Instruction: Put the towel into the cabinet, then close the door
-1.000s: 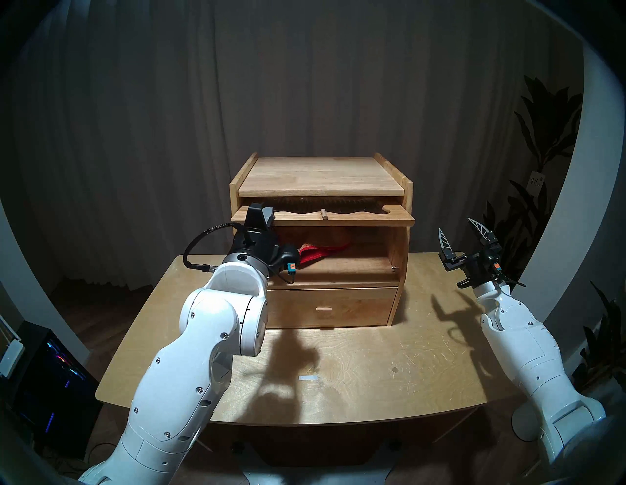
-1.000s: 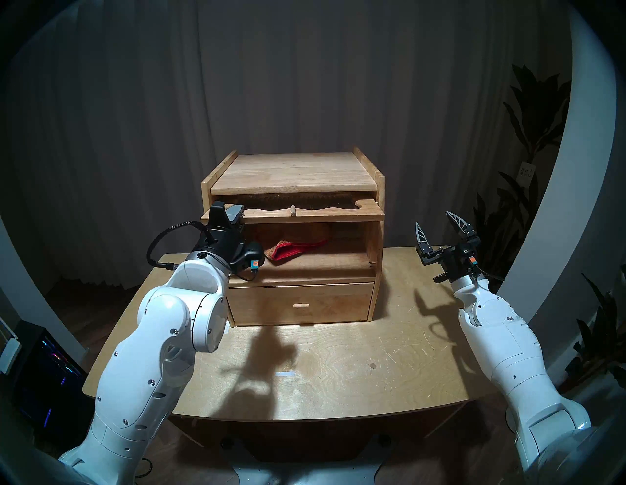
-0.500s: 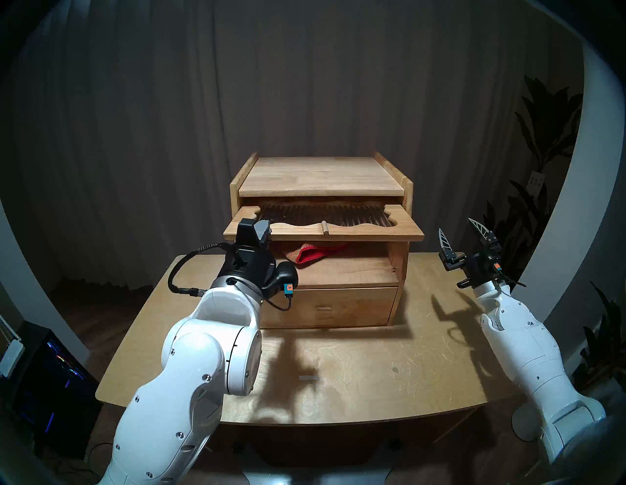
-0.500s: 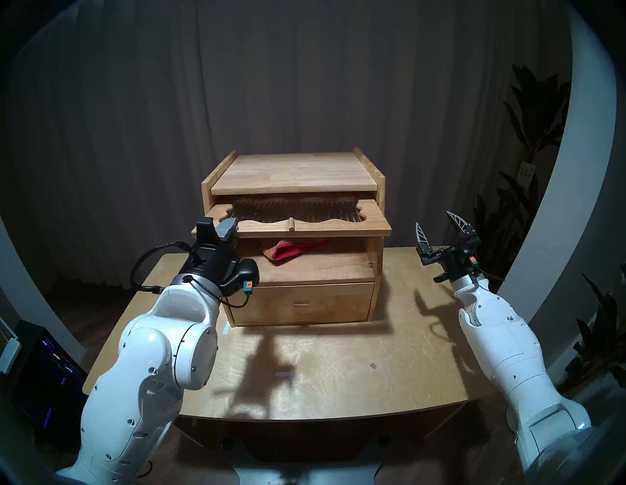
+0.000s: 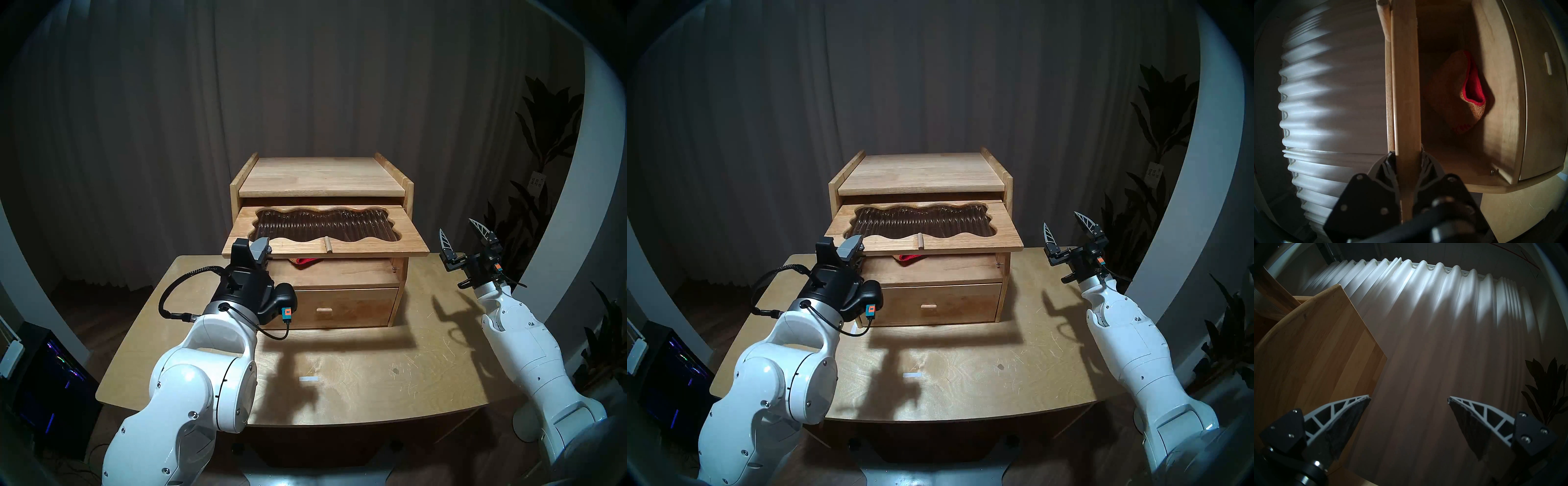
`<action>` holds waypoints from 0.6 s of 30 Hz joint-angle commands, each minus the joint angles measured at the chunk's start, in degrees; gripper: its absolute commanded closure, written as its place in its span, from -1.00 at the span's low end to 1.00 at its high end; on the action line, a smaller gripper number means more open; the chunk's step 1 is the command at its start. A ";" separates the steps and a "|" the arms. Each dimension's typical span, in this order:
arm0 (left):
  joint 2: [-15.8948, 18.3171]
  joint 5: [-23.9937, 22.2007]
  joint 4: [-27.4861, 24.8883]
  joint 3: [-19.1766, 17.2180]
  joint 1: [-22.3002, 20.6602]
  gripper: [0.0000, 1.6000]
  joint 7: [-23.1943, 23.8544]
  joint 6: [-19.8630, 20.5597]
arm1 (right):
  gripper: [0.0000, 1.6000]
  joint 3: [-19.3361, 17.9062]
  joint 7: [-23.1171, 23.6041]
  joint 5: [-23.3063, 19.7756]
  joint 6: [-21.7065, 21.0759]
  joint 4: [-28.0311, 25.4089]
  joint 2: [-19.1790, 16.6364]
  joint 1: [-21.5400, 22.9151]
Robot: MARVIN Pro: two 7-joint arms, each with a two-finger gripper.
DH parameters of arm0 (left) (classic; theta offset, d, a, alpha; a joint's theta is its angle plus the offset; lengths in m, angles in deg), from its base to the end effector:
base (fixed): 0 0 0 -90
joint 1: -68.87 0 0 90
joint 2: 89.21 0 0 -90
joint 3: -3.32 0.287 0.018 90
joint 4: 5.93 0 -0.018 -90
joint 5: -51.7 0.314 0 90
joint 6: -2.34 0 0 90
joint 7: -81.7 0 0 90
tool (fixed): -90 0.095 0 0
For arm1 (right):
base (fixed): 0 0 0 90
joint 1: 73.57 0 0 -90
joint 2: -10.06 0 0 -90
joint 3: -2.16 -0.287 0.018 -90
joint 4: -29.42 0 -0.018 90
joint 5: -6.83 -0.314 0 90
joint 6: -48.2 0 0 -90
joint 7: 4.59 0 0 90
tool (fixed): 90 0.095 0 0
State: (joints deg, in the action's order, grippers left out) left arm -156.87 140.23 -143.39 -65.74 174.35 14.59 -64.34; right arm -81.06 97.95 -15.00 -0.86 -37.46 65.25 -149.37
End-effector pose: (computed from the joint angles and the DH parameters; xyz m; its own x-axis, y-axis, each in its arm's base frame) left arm 0.2878 -0.0656 -0.1460 -0.1110 -0.9927 -0.0475 0.0790 0.0388 -0.9961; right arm 0.4608 -0.1908 -0.2434 -0.5091 0.2543 0.8223 0.0911 -0.9341 0.3452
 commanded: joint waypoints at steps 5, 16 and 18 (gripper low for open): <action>1.22 -0.30 -2.54 -1.75 3.11 1.00 -3.19 0.44 | -1.00 -0.25 -0.06 0.06 0.42 -0.80 -0.10 0.78; 2.21 -7.40 -2.54 -2.42 9.74 -1.00 -0.27 -0.21 | -1.00 -0.23 -0.03 0.01 0.38 -0.76 -0.11 0.79; 1.22 -10.27 -2.54 -2.59 10.16 -1.00 0.60 -0.16 | -1.00 -0.22 -0.02 -0.01 0.36 -0.74 -0.12 0.79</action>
State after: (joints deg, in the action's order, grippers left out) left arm -155.31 134.76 -144.08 -67.11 180.56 13.75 -64.48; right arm -81.04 97.96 -15.04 -0.86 -37.45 65.24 -149.36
